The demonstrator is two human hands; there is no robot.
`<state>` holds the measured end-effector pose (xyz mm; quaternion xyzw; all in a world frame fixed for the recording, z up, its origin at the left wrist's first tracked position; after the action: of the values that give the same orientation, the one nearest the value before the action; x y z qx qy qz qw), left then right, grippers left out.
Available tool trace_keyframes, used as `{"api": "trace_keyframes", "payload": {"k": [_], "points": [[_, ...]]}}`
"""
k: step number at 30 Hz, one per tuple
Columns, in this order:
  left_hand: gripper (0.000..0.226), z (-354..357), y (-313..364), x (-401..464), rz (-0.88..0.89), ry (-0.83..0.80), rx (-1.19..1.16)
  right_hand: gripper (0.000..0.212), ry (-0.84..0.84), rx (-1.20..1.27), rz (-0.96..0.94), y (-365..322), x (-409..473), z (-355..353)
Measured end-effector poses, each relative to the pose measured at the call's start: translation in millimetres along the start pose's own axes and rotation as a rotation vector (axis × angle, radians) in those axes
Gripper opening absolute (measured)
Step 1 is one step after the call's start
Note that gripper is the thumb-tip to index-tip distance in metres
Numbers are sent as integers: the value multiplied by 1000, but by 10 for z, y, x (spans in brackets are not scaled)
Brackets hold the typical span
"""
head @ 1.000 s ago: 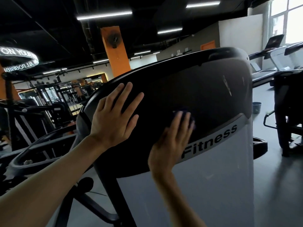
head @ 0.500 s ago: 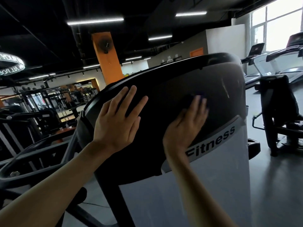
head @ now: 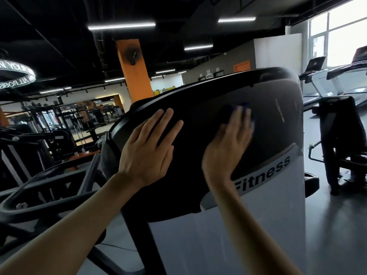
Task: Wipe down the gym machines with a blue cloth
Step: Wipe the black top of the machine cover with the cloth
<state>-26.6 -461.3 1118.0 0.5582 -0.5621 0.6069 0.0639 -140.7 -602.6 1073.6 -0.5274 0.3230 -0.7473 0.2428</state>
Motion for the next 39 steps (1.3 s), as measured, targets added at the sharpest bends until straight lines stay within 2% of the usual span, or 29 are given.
{"api": "trace_keyframes", "payload": {"k": [3, 4, 5, 7, 10, 12, 13, 14, 17, 19, 20, 23, 24, 25, 28, 32, 39], "points": [[65, 2, -75, -20, -159, 25, -25, 58, -323, -27, -723, -289, -617, 82], [68, 3, -97, -41, -216, 20, -34, 55, -389, -35, -862, -249, -627, 75], [70, 9, -103, -60, -247, 8, -37, 53, -393, -52, -900, -195, -519, 56], [71, 18, -96, -85, -254, -17, -29, 52, -274, -95, -720, -107, -182, 45], [68, 16, -92, -86, -244, -7, -33, 51, -36, -17, -178, -55, 333, 52], [67, 15, -99, -90, -247, 10, -41, 51, 6, -3, 23, -208, 354, 126], [66, 13, -102, -95, -248, 23, -56, 52, -15, -24, -4, -343, 269, 163], [65, 8, -107, -99, -248, 39, -75, 53, -59, -56, -131, -499, 121, 198], [62, -8, -123, -96, -259, 76, -126, 53, -335, -91, -691, -777, -379, 246], [61, -21, -134, -97, -274, 102, -144, 51, -419, -107, -839, -751, -136, 238], [61, -24, -131, -95, -276, 113, -147, 49, -398, -135, -808, -726, 93, 245], [59, -24, -120, -93, -280, 125, -158, 44, -255, -172, -441, -637, 800, 281], [59, -27, -119, -94, -285, 132, -161, 42, -218, -171, -366, -664, 841, 302], [58, -32, -120, -94, -288, 141, -163, 41, -194, -173, -370, -722, 761, 329], [55, -36, -136, -90, -288, 156, -188, 45, -255, -143, -608, -800, 128, 333], [55, -22, -145, -112, -269, 134, -194, 60, -402, -109, -818, -379, -622, 138], [61, -37, -88, -170, -227, 49, -89, 88, -628, -276, -1133, 488, -1019, -193]]}}
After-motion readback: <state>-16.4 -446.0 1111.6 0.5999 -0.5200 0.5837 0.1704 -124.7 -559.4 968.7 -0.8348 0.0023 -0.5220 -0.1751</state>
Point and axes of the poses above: each hand's wrist, its own x-axis towards the middle knuckle, its own z-axis out of the palm, y = z × x, the point moved 5 cm from there along x, towards the middle knuckle, and after that the axes turned 5 degrees about y, right-handed, at the moved point
